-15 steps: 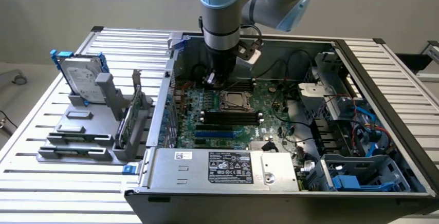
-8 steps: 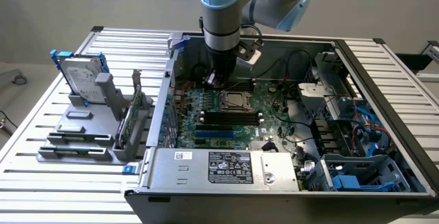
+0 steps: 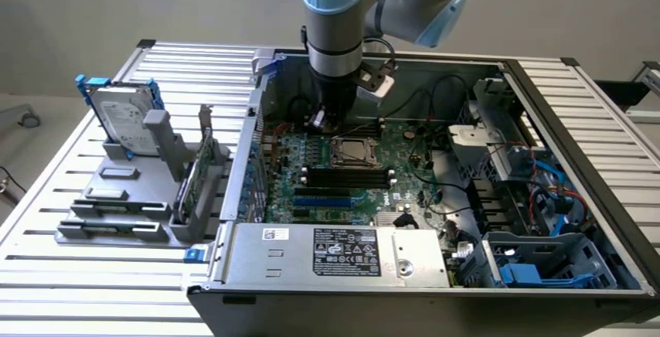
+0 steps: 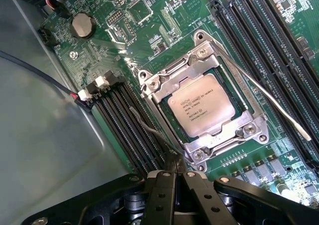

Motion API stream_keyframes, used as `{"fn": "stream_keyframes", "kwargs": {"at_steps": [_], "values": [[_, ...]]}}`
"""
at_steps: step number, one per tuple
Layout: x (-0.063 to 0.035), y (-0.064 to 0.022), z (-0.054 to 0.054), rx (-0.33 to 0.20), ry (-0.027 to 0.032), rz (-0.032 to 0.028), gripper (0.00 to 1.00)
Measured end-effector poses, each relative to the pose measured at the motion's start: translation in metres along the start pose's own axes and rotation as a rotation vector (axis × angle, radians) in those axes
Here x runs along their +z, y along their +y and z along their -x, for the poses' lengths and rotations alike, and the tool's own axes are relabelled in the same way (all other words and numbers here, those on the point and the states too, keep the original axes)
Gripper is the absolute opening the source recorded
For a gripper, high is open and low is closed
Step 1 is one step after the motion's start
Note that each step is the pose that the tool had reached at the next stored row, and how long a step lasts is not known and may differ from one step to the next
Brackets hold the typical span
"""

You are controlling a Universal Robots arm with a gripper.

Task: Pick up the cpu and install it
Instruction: 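Install the first cpu locking lever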

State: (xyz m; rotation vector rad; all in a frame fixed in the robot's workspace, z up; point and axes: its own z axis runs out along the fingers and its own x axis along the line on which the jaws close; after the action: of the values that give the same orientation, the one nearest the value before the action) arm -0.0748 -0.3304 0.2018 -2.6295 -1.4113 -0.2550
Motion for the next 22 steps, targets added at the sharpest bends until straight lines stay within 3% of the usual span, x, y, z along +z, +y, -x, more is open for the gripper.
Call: {"fn": "stream_keyframes", "kwargs": {"at_steps": [22], "values": [[0.0050,0.0075,-0.0039,0.004,-0.0014,0.0021,0.11]]}}
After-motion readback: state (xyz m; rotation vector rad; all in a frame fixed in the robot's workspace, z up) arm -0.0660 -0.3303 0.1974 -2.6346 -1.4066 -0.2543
